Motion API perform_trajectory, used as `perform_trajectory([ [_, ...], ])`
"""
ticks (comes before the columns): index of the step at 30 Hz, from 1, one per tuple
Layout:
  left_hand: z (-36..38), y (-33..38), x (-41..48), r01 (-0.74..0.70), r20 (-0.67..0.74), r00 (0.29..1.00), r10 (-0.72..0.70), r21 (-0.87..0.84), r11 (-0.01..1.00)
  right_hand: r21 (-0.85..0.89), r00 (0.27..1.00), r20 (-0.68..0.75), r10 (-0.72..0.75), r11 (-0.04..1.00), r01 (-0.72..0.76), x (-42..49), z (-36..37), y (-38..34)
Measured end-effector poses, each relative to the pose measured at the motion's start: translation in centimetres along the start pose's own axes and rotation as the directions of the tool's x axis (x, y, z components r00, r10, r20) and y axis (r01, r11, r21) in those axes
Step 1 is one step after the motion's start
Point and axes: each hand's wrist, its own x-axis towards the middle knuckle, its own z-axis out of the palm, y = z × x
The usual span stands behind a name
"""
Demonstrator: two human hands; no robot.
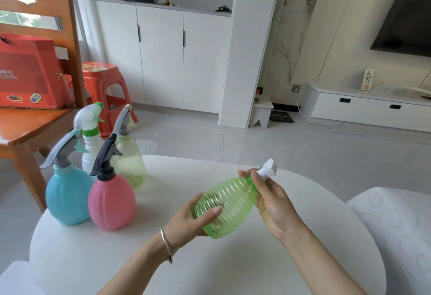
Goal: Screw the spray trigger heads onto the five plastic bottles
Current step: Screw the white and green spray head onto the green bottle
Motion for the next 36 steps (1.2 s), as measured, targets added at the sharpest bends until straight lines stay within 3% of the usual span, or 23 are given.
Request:
perform_trajectory([
  [5,-0.1,1.2,-1.4,-0.213,-0.025,0.976,0.218,0.146,0.966,-0.016,0.998,-0.005,-0.067,0.998,0.067,-0.9,1.5,-0.9],
  [13,-1.8,5.4,-5.8,-0.266,0.030,0.964,0.265,0.208,0.941,-0.199,0.973,0.036,-0.227,0.953,0.229,-3.0,7.1,-5.3],
  [18,-4.0,9.7,-9.0,-0.388,-0.024,0.911,0.411,0.283,0.877,-0.269,0.904,0.197,-0.378,0.866,0.421,-4.8,13.1,-8.8],
  [22,-6.3,11.5,-12.0,-0.414,-0.116,0.889,0.444,0.212,0.885,-0.298,0.890,0.316,-0.330,0.856,0.423,-5.7,17.5,-9.1],
  [26,-9.6,12.0,-14.9,-0.423,-0.234,0.851,0.470,0.227,0.877,-0.357,0.878,0.449,-0.167,0.867,0.348,-6.3,20.1,-6.4],
  [32,-14.8,9.9,-18.0,-0.376,-0.315,0.849,0.424,0.204,0.904,-0.410,0.892,0.441,-0.102,0.861,0.301,-6.6,23.5,-0.6],
  [36,-18.4,6.9,-19.1,-0.284,-0.336,0.862,0.380,0.301,0.910,-0.448,0.892,0.435,-0.123,0.830,0.333,-6.7,24.5,3.9],
])
